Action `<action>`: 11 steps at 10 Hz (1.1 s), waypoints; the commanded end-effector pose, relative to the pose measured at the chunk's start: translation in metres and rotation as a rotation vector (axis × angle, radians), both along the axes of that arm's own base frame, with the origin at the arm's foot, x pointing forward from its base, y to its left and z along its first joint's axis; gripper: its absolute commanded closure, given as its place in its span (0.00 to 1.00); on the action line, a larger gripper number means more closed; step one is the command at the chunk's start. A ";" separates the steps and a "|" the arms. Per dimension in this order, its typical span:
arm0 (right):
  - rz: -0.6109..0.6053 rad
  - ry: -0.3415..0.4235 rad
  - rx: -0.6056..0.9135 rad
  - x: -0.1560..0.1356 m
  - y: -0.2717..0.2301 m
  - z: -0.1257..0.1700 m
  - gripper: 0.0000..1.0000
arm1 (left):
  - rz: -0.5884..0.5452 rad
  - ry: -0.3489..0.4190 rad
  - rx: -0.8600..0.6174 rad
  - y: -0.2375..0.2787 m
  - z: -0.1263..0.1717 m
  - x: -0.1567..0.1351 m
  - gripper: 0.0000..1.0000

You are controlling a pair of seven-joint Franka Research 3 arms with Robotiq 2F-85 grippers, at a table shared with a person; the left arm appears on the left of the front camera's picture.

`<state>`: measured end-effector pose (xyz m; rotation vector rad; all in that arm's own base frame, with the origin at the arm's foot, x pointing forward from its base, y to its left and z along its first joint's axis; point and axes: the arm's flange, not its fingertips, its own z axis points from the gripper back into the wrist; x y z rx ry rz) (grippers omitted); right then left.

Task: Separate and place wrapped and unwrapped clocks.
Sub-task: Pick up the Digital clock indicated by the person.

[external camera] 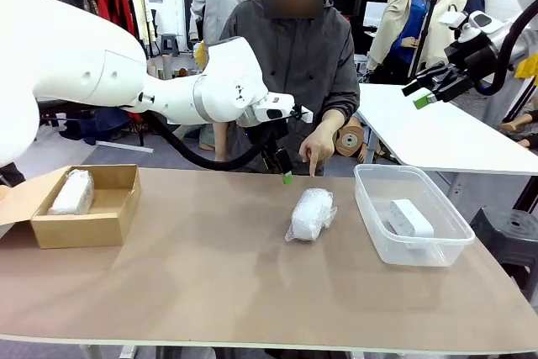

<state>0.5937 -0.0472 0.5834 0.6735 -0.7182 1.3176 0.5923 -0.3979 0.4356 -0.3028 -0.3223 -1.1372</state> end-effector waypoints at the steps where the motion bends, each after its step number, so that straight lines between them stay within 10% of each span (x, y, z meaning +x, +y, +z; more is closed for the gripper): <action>1: -0.002 -0.005 -0.003 -0.001 0.000 0.002 0.00 | 0.012 -0.007 0.020 0.010 -0.001 -0.009 0.00; 11: -0.002 -0.005 -0.003 -0.001 0.000 0.002 0.00 | 0.502 0.122 0.032 -0.088 -0.042 0.002 0.00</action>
